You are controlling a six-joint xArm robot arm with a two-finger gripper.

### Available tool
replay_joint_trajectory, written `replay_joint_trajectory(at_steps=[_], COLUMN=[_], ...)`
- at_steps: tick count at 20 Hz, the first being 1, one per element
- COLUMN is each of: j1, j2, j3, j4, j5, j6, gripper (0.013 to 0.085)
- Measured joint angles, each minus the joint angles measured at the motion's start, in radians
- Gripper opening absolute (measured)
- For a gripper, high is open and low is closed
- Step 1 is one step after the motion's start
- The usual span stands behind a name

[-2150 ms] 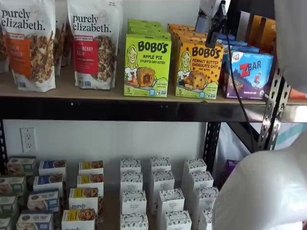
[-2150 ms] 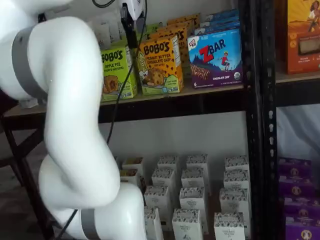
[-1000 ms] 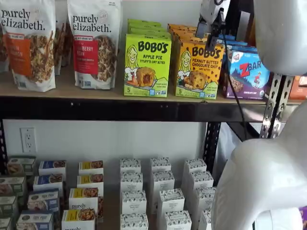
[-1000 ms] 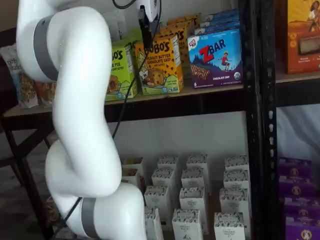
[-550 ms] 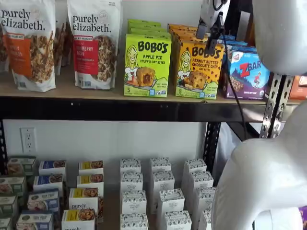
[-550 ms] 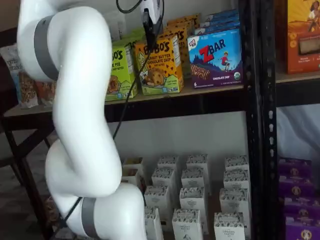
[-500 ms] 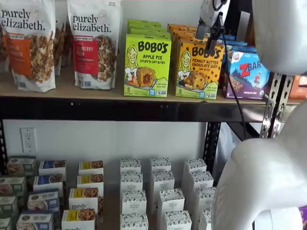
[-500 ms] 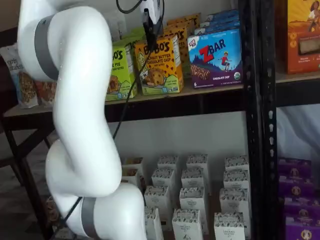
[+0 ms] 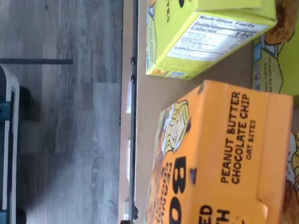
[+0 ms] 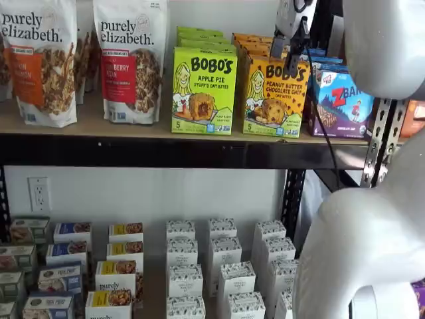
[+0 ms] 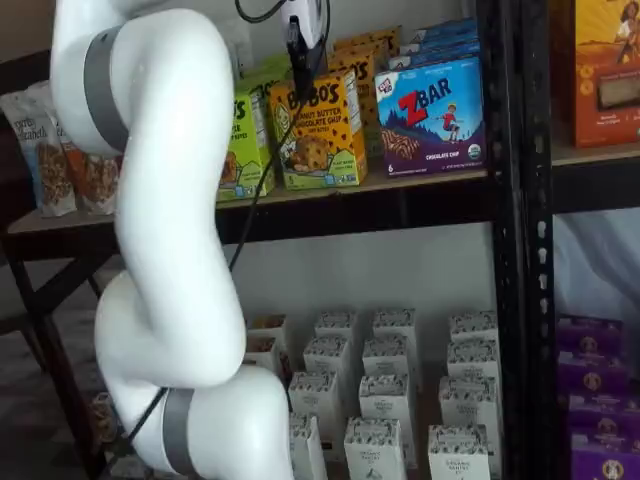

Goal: Pick up the orange box on the top shelf, the fifth box from the left

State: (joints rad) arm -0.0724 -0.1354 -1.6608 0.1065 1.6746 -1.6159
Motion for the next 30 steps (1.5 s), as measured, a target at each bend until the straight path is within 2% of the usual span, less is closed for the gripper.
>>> replay_joint_trajectory(at_steps=[8, 16, 22, 30], j1=[-0.004, 0.009, 0.028, 0.034], j2=[-0.002, 0.004, -0.011, -0.023], j3=[0.019, 0.03, 0.077, 0.116], j4=[-0.018, -0.051, -0.075, -0.075], j5=[-0.036, -0.037, -0.066, -0.092], j6=[-0.01, -0.004, 0.01, 0.016], gripper=[0.085, 0.085, 0.085, 0.085])
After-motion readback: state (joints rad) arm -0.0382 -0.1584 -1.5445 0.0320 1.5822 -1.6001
